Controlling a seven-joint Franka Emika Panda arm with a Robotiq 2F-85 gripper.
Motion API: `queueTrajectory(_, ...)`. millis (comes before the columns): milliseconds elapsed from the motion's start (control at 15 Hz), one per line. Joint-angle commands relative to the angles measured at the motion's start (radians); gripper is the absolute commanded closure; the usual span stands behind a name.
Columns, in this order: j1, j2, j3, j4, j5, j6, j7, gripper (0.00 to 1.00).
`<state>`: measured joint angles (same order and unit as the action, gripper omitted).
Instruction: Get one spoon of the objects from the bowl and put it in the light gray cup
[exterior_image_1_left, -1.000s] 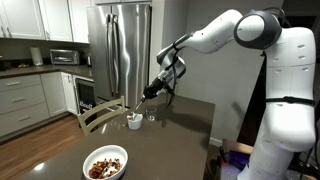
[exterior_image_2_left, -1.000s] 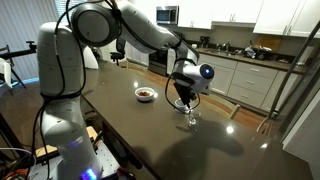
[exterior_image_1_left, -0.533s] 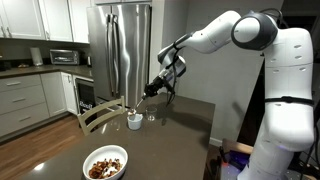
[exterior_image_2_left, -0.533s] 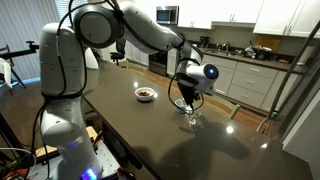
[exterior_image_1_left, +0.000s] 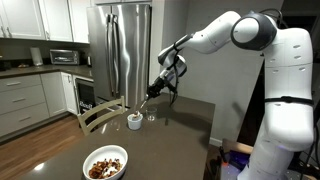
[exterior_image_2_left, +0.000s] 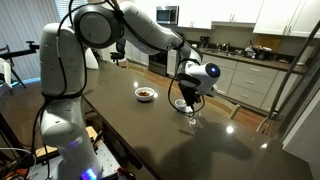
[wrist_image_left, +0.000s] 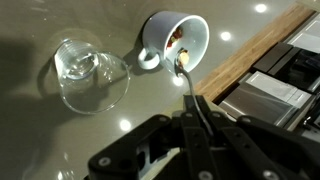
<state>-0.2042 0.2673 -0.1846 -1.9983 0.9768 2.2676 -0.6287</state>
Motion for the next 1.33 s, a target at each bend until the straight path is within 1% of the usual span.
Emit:
queueTrajectory(0,-0.005,-0.013,0.012,0.004,-0.071,0.001,0.065,0.97)
queueTrajectory(533,0.026,-0.018,0.054,0.006,-0.220,0.043,0.145,0.97)
queueTrajectory(867,0.056,-0.031,0.087,0.007,-0.372,0.102,0.220,0.97)
queueTrajectory(1000,0.059,-0.034,0.100,0.008,-0.419,0.115,0.243,0.97)
queueTrajectory(1267,0.051,-0.049,0.112,0.013,-0.471,0.117,0.264,0.97)
